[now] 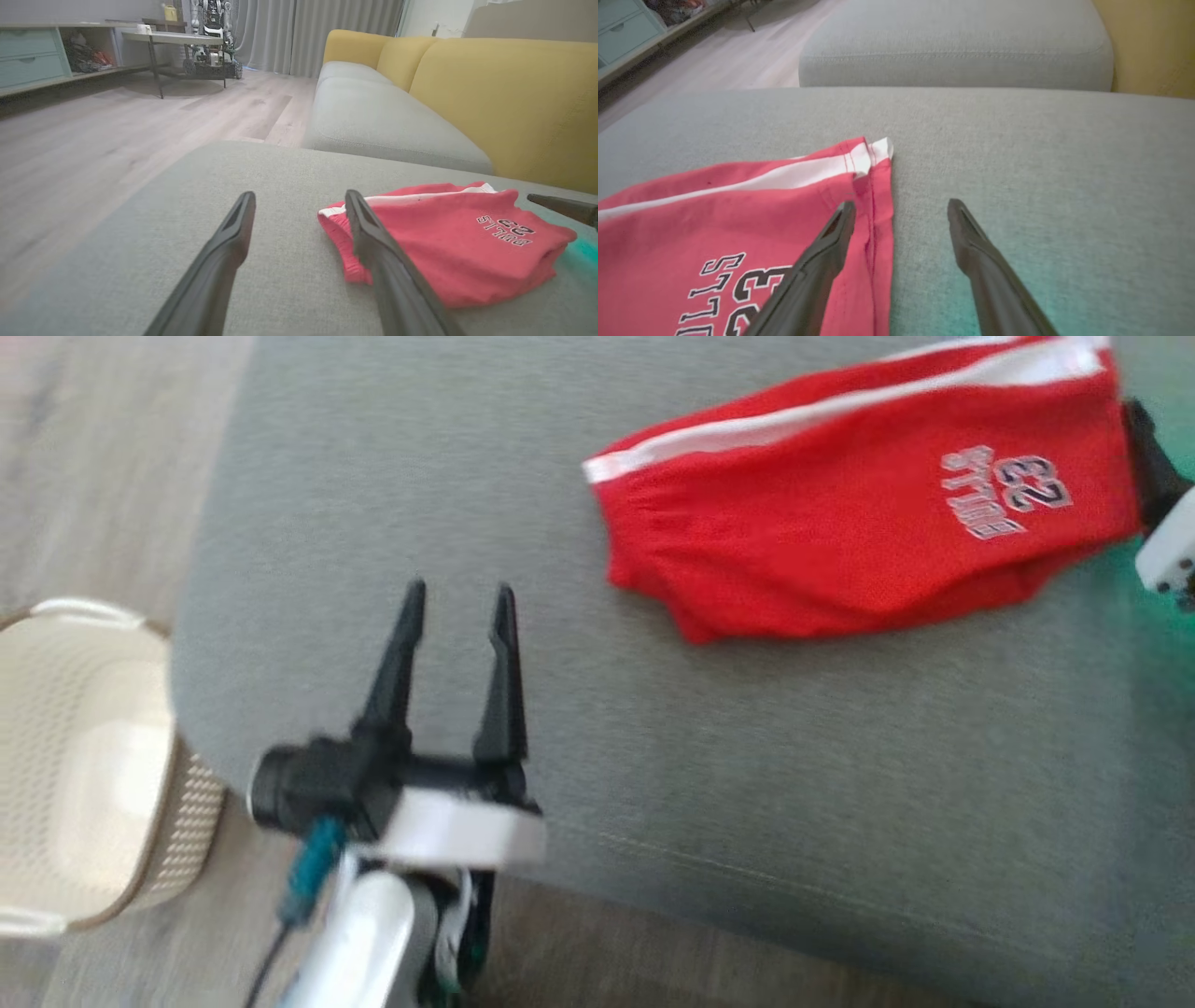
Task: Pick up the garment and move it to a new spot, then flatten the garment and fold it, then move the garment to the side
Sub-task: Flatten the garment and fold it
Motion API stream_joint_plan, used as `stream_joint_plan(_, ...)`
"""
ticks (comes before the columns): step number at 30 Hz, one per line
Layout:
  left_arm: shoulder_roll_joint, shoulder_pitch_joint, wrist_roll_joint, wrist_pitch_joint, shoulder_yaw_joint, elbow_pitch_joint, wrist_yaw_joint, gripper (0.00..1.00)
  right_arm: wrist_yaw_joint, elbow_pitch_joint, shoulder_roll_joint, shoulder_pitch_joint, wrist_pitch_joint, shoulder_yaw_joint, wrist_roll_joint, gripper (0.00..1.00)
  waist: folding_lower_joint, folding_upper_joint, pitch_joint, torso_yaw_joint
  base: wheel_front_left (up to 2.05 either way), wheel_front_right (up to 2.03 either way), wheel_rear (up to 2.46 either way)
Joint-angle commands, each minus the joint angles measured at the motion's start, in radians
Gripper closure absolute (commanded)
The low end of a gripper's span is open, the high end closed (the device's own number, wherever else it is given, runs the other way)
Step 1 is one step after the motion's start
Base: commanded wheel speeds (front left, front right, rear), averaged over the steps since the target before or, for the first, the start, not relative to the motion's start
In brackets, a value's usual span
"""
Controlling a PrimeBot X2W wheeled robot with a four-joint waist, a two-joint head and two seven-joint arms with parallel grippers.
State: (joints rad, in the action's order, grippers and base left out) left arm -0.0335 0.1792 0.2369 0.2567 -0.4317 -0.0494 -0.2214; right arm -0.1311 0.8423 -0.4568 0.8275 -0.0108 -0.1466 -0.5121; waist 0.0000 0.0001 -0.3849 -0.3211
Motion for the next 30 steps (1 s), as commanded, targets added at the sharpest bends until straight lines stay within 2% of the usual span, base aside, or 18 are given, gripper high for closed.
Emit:
stream_joint_plan(1,-0.017,-0.018,-0.021,0.005,0.021,-0.047,-0.012,0.0,0.0,-0.008,-0.016,-0.008,0.006,-0.002,0.012,0.0,0.0,-0.0001,0.013,-0.047,0.0,0.0,0.0)
stream_joint_plan(8,-0.017,-0.12,-0.081,0.005,0.025,-0.094,-0.074,0.0,0.0,0.104,-0.03,-0.018,0.047,0.012,0.054,0.0,0.0,-0.0001,0.03,-0.128,0.0,0.0,0.0)
stream_joint_plan(15,-0.017,-0.143,-0.117,0.005,0.024,-0.106,-0.091,0.0,0.0,0.245,-0.049,-0.002,0.04,0.069,0.1,0.0,0.0,-0.0001,0.045,-0.158,0.0,0.0,0.0)
stream_joint_plan(16,-0.017,-0.144,-0.121,0.005,0.025,-0.105,-0.091,0.0,0.0,0.261,-0.043,0.003,0.041,0.078,0.1,0.08,0.0,-0.0001,0.046,-0.157,0.0,0.0,0.0)
stream_joint_plan(17,-0.017,-0.145,-0.124,0.005,0.025,-0.102,-0.089,0.0,0.0,0.274,-0.038,0.008,0.041,0.084,0.1,0.33,0.0,-0.0001,0.046,-0.154,0.0,0.0,0.0)
stream_joint_plan(18,-0.017,-0.145,-0.126,0.005,0.026,-0.1,-0.085,0.0,0.0,0.283,-0.032,0.013,0.041,0.085,0.102,0.62,0.0,-0.0001,0.045,-0.15,0.0,0.0,0.0)
stream_joint_plan(19,-0.017,-0.144,-0.128,0.005,0.027,-0.098,-0.082,0.0,0.0,0.291,-0.025,0.017,0.043,0.086,0.101,0.84,0.0,-0.0001,0.044,-0.146,0.0,0.0,0.0)
stream_joint_plan(20,-0.017,-0.144,-0.128,0.005,0.027,-0.098,-0.082,0.0,0.0,0.291,-0.025,0.017,0.043,0.086,0.101,0.84,0.0,-0.0001,0.044,-0.146,0.0,0.0,0.0)
stream_joint_plan(21,-0.017,-0.143,-0.128,0.005,0.029,-0.096,-0.079,0.0,0.0,0.296,-0.02,0.022,0.043,0.085,0.1,1.0,0.0,-0.0001,0.043,-0.141,0.0,0.0,0.0)
stream_joint_plan(30,-0.017,-0.123,-0.141,0.005,0.047,-0.093,-0.063,0.0,0.0,0.29,0.01,0.05,0.017,0.065,0.067,1.0,0.0,-0.0001,0.045,-0.082,0.0,0.0,0.0)
